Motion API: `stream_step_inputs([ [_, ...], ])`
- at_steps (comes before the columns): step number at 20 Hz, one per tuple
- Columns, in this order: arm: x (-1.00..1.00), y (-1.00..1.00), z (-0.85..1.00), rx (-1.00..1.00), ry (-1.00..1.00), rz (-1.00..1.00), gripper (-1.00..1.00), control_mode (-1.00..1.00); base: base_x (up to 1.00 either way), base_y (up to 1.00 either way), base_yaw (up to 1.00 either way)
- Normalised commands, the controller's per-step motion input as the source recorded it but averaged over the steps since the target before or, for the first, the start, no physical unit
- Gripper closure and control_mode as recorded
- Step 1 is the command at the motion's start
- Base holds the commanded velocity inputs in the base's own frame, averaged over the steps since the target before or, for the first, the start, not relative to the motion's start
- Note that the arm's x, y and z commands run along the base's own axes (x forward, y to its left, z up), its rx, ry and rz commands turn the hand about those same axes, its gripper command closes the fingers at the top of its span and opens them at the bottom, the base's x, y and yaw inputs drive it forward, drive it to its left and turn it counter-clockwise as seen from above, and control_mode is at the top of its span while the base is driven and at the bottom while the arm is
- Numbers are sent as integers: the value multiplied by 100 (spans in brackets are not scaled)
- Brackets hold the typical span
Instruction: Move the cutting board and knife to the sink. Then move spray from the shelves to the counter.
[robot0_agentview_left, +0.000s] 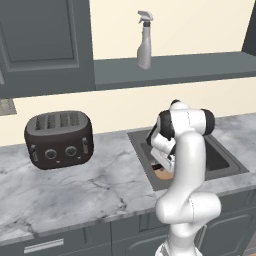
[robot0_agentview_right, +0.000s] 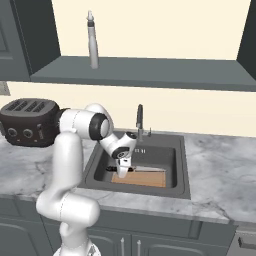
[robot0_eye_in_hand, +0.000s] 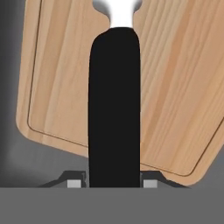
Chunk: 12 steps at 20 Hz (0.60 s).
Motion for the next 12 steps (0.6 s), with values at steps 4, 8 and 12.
stream_step_inputs([
  [4,12,-2,-19,1,6,0,100,-100,0,0,0],
  [8,14,-2,-20,1,6,0,100,-100,0,0,0],
  [12,13,-4,-18,1,4,0,100,-100,0,0,0],
])
